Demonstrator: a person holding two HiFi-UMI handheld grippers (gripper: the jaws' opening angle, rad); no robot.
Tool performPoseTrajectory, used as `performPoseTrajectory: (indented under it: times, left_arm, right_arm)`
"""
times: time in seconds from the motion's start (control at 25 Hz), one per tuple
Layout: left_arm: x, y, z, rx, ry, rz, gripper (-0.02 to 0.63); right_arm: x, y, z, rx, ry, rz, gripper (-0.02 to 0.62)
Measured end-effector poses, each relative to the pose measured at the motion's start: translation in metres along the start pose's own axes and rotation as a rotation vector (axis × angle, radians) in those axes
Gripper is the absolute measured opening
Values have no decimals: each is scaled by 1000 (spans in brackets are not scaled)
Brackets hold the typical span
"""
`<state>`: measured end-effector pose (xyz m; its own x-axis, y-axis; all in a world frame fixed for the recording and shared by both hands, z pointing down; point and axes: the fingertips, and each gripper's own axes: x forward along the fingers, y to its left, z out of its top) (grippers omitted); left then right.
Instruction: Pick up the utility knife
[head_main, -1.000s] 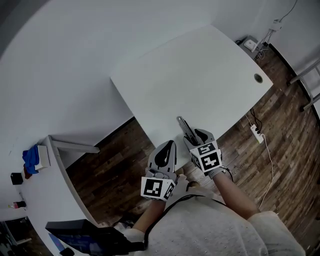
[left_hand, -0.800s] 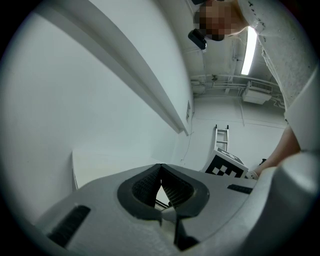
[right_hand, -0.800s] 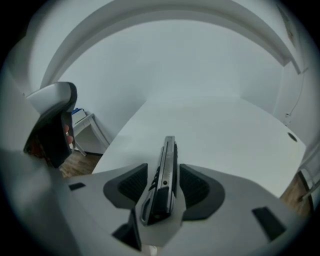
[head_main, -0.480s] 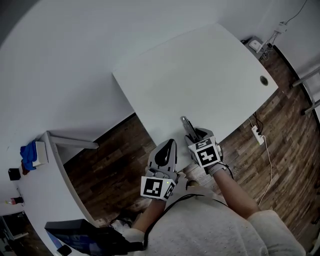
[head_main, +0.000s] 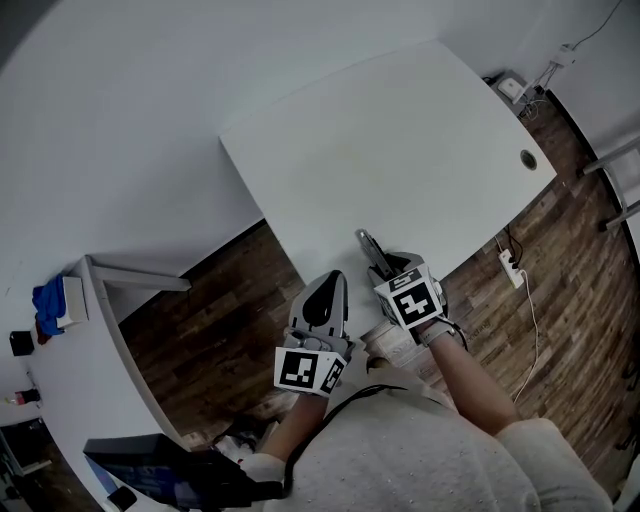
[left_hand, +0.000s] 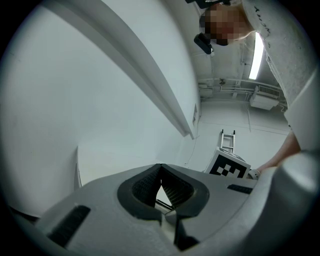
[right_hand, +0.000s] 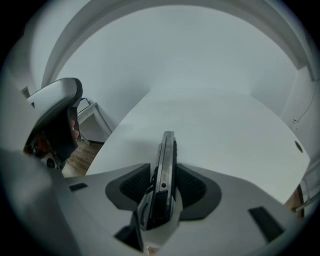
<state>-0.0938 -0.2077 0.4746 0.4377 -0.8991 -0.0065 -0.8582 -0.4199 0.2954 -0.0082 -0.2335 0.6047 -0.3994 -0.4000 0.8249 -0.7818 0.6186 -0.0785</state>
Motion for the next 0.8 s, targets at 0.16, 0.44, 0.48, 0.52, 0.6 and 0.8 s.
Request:
performPoseTrajectory:
  times: [0.16,0.44,0.48,0.52,0.6,0.8]
  left_arm:
    - [-1,0,-1,-1,2,3,8]
    - [-2,3,-4,-2,5,19,8]
    - [-2,3,-4,-2,6,21,8]
    - [-2,3,-4,-1,6,22,8]
    - [-2,3,-4,-1,7,23,8]
    - [-3,2,-4,4,11,20,8]
  right_arm:
    - [0,6,6,-68,-1,-2,156]
    - [-1,7,7,-89,-37,4,146]
    - [-1,8,7,-85,-41,7,144]
    - [-1,9,7,-74,-46,11,144]
    - [-3,10,7,-54,-56,17,144]
    - [-7,9,9,-43,-76,14,141]
